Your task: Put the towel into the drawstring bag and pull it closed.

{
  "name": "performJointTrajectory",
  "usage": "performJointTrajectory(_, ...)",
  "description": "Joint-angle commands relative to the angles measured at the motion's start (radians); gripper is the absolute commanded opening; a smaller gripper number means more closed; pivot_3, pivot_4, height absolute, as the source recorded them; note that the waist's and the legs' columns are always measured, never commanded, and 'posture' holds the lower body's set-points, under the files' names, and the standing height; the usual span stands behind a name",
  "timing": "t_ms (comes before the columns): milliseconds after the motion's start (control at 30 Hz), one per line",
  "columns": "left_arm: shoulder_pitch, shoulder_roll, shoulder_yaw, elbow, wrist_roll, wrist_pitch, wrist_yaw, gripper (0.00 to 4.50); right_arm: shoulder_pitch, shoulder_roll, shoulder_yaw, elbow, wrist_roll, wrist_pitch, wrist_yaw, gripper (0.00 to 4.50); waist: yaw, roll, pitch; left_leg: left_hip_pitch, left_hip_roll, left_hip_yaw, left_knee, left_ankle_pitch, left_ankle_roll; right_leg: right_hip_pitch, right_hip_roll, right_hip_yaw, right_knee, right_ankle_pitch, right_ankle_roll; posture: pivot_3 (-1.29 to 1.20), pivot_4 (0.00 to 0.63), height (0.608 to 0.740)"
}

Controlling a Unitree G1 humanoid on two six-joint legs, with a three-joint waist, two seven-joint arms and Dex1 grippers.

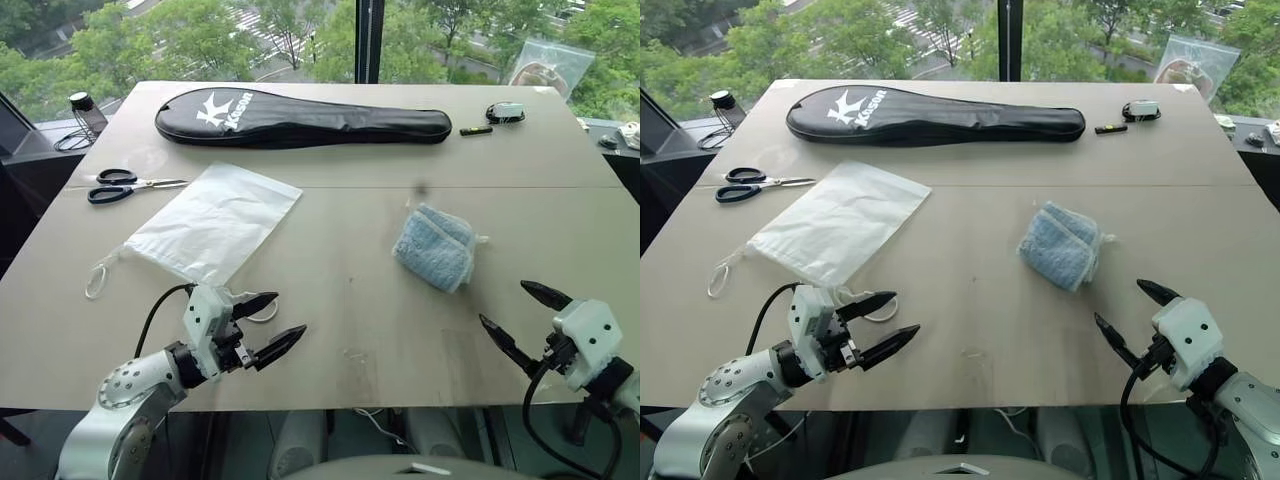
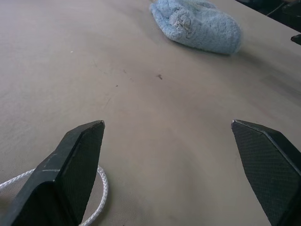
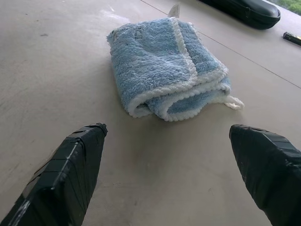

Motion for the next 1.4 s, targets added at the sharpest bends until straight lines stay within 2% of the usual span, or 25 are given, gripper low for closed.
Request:
performJointTrajectory(33,-0.019,-0.05,0.049,-0.017,-0.04,-0.015,0.06,4.48,-0.061,0.014,0.05,-0.02,-0.014,-0.048,-0.016,4.5,0.0,0.0,0.0,0.0,0.0,0.0,0.0,0.0,0.0,0.0,0.0,0.0,0.0,0.0,0.0,0.0,0.15,0.74)
performJointTrajectory(133,-0.11,-0.164,0.117,0.005,-0.121,0.037,0.251,4.48,-0.228,0.035,0.2,-0.041,0.021,-0.062,0.018,4.5,-0.007,-0.001,0.0,0.001,0.001,0.001,0.002,0.0,0.0,0.0,0.001,0.001,0.001,0.0,0.0,0.0,0.15,0.74)
performJointTrajectory(233,-0.159,-0.199,0.149,-0.037,-0.128,0.071,0.371,4.48,-0.326,0.025,0.241,-0.025,0.092,-0.029,0.06,4.5,-0.002,-0.002,0.0,0.004,0.0,-0.002,0.003,0.0,0.0,0.003,0.003,-0.001,0.002,0.001,0.0,0.0,0.15,0.74)
performJointTrajectory(300,-0.162,-0.184,0.165,-0.04,0.028,-0.019,0.44,4.48,-0.394,-0.012,0.279,-0.033,0.14,-0.005,0.116,4.5,0.0,-0.002,0.0,0.003,-0.001,-0.002,0.003,0.0,0.0,0.003,0.003,-0.001,0.002,0.001,0.0,0.0,0.15,0.74)
performJointTrajectory(367,-0.152,-0.112,0.185,0.004,0.273,-0.146,0.521,4.48,-0.436,-0.058,0.316,-0.055,0.179,0.017,0.177,4.5,0.0,-0.003,0.0,0.002,-0.002,-0.002,0.002,0.0,0.0,0.003,0.002,-0.001,0.001,0.002,0.0,0.0,0.15,0.74)
performJointTrajectory(433,-0.143,-0.072,0.188,0.038,0.393,-0.207,0.558,4.48,-0.449,-0.08,0.33,-0.065,0.202,0.027,0.193,4.5,0.0,-0.004,0.001,0.002,-0.003,-0.003,0.001,0.0,0.0,0.003,0.002,-0.001,0.0,0.004,-0.003,0.0,0.15,0.74)
performJointTrajectory(467,-0.127,-0.038,0.202,0.073,0.419,-0.272,0.524,4.48,-0.454,-0.086,0.336,-0.072,0.216,0.037,0.195,4.5,0.0,-0.004,0.001,0.002,-0.003,-0.003,0.0,0.0,0.0,0.003,0.002,-0.001,-0.001,0.004,-0.003,0.0,0.15,0.74)
performJointTrajectory(533,-0.049,0.109,0.241,0.193,0.602,-0.47,0.499,4.48,-0.478,-0.083,0.364,-0.063,0.211,0.041,0.19,4.5,-0.002,-0.005,0.001,0.002,-0.002,-0.002,-0.001,0.0,0.0,0.003,0.002,-0.001,0.0,0.003,-0.004,0.0,0.15,0.74)
performJointTrajectory(600,0.003,0.217,0.265,0.332,0.726,-0.671,0.516,4.48,-0.496,-0.073,0.386,-0.037,0.189,0.029,0.184,4.5,-0.006,-0.005,0.001,0.002,-0.002,-0.001,-0.002,0.0,0.0,0.001,0.002,0.0,-0.001,0.003,-0.005,0.0,0.15,0.74)
performJointTrajectory(700,0.01,0.316,0.27,0.504,0.776,-0.864,0.527,4.48,-0.509,-0.071,0.399,-0.02,0.183,0.026,0.182,4.5,0.004,-0.005,0.001,0.002,-0.001,0.0,-0.003,0.0,0.0,0.0,0.0,-0.001,-0.001,0.003,-0.005,0.0,0.15,0.74)
performJointTrajectory(867,-0.057,0.406,0.228,0.72,0.865,-1.063,0.557,4.48,-0.515,-0.07,0.394,-0.011,0.178,0.023,0.172,4.5,0.015,-0.006,0.001,0.0,0.0,-0.001,-0.001,0.0,0.0,0.0,-0.003,-0.003,-0.001,0.003,-0.005,0.0,0.15,0.74)
performJointTrajectory(1067,-0.235,0.434,0.097,0.867,0.949,-1.129,0.592,4.48,-0.486,-0.066,0.402,-0.026,0.152,0.012,0.147,4.5,0.022,-0.006,0.001,0.0,-0.001,-0.001,-0.002,0.0,0.0,0.0,-0.002,-0.004,0.0,0.004,-0.003,0.0,0.15,0.74)
performJointTrajectory(1267,-0.405,0.431,-0.032,0.914,1.008,-1.097,0.577,4.48,-0.458,-0.062,0.398,-0.047,0.132,0.011,0.116,4.5,0.021,-0.007,0.0,0.0,-0.002,0.0,-0.002,0.0,0.0,0.0,-0.001,-0.004,0.001,0.006,0.0,0.0,0.15,0.74)
performJointTrajectory(1400,-0.486,0.428,-0.106,0.922,0.961,-1.028,0.457,3.3,-0.448,-0.054,0.401,-0.053,0.121,0.015,0.092,4.5,0.021,-0.007,0.0,0.0,-0.002,0.0,-0.001,0.0,0.0,0.0,0.0,-0.004,0.001,0.006,0.0,0.0,0.15,0.74)
